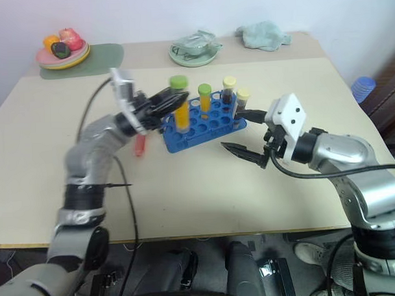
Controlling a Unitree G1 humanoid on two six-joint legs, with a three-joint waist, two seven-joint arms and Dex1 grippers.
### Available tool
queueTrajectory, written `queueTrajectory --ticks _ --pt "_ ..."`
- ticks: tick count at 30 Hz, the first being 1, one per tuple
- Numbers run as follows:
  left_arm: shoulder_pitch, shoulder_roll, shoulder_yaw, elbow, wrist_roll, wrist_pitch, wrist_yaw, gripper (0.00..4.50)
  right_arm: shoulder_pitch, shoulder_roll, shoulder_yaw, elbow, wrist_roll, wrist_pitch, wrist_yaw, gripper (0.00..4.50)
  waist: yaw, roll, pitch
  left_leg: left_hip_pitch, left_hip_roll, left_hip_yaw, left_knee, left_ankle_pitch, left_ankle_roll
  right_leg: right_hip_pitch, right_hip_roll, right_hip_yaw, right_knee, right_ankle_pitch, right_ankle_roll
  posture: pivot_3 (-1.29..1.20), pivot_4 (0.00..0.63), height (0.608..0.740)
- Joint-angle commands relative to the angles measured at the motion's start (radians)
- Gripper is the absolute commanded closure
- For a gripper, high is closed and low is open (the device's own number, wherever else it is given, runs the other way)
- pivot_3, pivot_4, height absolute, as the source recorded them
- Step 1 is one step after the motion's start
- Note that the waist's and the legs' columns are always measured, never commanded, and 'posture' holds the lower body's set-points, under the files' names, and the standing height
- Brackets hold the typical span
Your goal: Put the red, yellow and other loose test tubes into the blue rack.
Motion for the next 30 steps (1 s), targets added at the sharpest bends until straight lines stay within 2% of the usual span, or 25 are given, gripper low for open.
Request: queueTrajectory --ticks 1,6,12,22,30 --pt "-0.08 -0.068 -0.016 0.199 0.074 -0.203 0.027 3.73 0.047 0.012 -0.053 -0.098 0.02 0.03 -0.076 0.37 0.001 0.0 0.0 0.0 0.0 0.001 0.0 0.0 0.0 0.0 0.0 0.0 0.0 0.0 0.0 0.0 0.15 0.74" --pt "-0.181 -0.135 -0.035 0.469 0.186 -0.447 0.098 3.73 0.147 0.029 -0.125 -0.186 0.069 0.113 -0.177 0.37 0.003 -0.001 0.0 0.0 0.001 0.002 0.001 0.0 0.001 0.0 0.0 0.001 0.0 0.001 0.001 0.0 0.15 0.74" --pt "-0.248 -0.17 -0.024 0.675 0.229 -0.587 0.122 3.73 0.248 0.051 -0.179 -0.27 0.096 0.153 -0.26 0.37 0.003 -0.001 0.0 0.0 0.001 0.004 0.001 -0.001 0.001 -0.001 0.0 0.002 0.001 0.001 0.002 0.0 0.15 0.74" --pt "-0.285 -0.195 -0.008 0.806 0.237 -0.616 0.088 3.73 0.245 0.049 -0.175 -0.303 0.131 0.168 -0.331 0.37 0.002 -0.002 0.0 0.001 0.001 0.005 0.001 -0.001 0.002 0.0 0.0 0.002 0.001 0.001 0.002 0.0 0.15 0.74" --pt "-0.29 -0.193 -0.016 0.85 0.272 -0.628 0.109 3.73 0.252 0.045 -0.175 -0.293 0.121 0.147 -0.326 0.37 0.002 -0.002 -0.001 0.001 0.001 0.005 0.001 -0.001 0.002 0.0 0.001 0.002 0.001 0.001 0.002 0.0 0.15 0.74"
